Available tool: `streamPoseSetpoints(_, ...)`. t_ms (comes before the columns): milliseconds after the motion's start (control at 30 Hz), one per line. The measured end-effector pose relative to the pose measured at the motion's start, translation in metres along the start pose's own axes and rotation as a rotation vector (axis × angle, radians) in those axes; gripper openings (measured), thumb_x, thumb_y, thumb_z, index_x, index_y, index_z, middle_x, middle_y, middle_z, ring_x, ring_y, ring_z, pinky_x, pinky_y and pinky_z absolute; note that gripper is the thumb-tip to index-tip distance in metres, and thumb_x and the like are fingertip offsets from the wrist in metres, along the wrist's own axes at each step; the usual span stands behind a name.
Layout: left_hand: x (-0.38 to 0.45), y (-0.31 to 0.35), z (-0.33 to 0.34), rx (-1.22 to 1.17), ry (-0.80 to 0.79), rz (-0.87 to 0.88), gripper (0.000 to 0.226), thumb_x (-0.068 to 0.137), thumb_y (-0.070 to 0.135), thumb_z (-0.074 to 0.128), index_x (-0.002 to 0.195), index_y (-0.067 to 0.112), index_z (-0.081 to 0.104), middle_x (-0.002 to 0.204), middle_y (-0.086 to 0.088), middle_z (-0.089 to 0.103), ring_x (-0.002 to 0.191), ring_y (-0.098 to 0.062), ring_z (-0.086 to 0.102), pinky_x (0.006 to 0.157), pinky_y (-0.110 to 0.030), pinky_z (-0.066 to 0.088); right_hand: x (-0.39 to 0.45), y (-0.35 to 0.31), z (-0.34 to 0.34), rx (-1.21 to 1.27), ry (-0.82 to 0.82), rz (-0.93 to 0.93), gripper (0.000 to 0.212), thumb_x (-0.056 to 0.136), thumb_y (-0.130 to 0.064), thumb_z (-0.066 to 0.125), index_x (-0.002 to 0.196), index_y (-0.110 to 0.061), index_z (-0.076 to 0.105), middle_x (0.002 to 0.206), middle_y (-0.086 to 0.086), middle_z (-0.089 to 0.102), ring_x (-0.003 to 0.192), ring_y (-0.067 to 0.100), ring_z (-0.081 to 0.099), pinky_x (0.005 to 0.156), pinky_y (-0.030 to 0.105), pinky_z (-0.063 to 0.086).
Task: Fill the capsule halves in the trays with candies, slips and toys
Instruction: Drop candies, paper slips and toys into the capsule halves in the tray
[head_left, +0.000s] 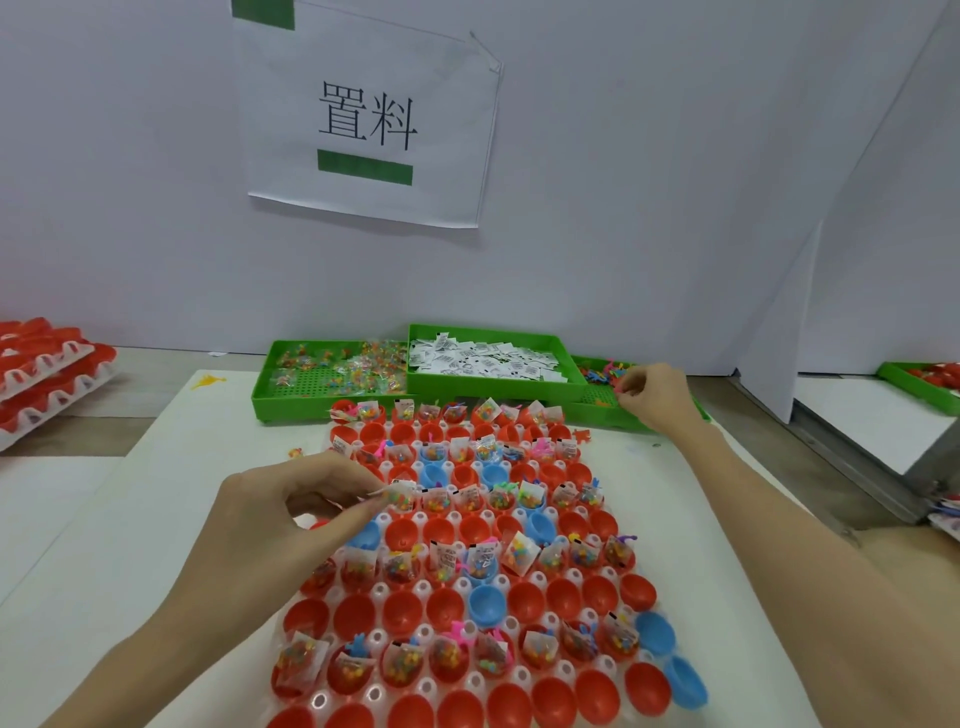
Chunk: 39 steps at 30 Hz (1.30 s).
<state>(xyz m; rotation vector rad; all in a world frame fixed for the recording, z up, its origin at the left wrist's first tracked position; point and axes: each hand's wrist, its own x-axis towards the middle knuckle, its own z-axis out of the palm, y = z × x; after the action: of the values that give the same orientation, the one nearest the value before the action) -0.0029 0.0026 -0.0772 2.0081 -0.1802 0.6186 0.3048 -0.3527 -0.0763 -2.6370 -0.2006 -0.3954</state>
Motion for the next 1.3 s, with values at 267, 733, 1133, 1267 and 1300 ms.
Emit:
streamPoseSetpoints(267, -0.002, 0.003, 0.002, 0.026, -0.009, 0.011, 0.016, 0.075, 0.032, 0.082, 0.088, 0.040, 0.078, 0.079, 0.012, 0.076, 0.071, -0.009, 0.073, 0.069, -0.015, 0.057, -0.016, -0.002, 0.007, 0.162, 0.036, -0.023, 0.013, 0.087, -0.016, 0.079, 0.094, -0.005, 0.082, 0.091, 0.010, 0.078, 0.076, 0.011, 0.064, 0.080, 0.026, 0.049)
streamPoseSetpoints(733, -0.009, 0.018, 0.022, -0.079, -0.031, 0.031, 0.017, 0.075, 0.031, 0.082, 0.091, 0.037, 0.081, 0.086, 0.011, 0.079, 0.080, -0.013, 0.076, 0.075, -0.021, 0.060, -0.147, -0.070, -0.050, 0.809, -0.014, -0.114, 0.008, 0.082, -0.025, 0.084, 0.088, -0.021, 0.081, 0.083, 0.002, 0.078, 0.082, 0.025, 0.074, 0.077, 0.033, 0.063)
streamPoseSetpoints(1133, 0.009, 0.064, 0.081, -0.033, -0.235, 0.182, 0.016, 0.078, 0.030, 0.081, 0.092, 0.022, 0.084, 0.081, 0.015, 0.077, 0.077, -0.007, 0.074, 0.074, -0.024, 0.060, -0.239, -0.098, -0.073, 0.720, -0.211, -0.349, 0.013, 0.085, -0.014, 0.082, 0.095, -0.021, 0.077, 0.090, -0.006, 0.077, 0.086, 0.016, 0.076, 0.080, 0.023, 0.060)
streamPoseSetpoints(1267, 0.014, 0.078, 0.105, -0.043, -0.298, 0.193, 0.010, 0.080, 0.020, 0.086, 0.090, 0.019, 0.084, 0.078, 0.013, 0.077, 0.073, -0.006, 0.073, 0.070, -0.024, 0.061, -0.247, -0.075, -0.090, 0.752, -0.226, -0.255, 0.012, 0.087, -0.016, 0.080, 0.091, -0.028, 0.079, 0.089, -0.002, 0.078, 0.085, 0.016, 0.075, 0.079, 0.022, 0.059)
streamPoseSetpoints(1300, 0.015, 0.081, 0.112, -0.036, -0.338, 0.198, 0.009, 0.081, 0.020, 0.086, 0.090, 0.019, 0.084, 0.078, 0.012, 0.077, 0.072, -0.003, 0.073, 0.070, -0.023, 0.061, -0.251, -0.069, -0.093, 0.762, -0.229, -0.223, 0.011, 0.086, -0.018, 0.079, 0.089, -0.028, 0.079, 0.088, 0.000, 0.078, 0.084, 0.016, 0.075, 0.078, 0.022, 0.059)
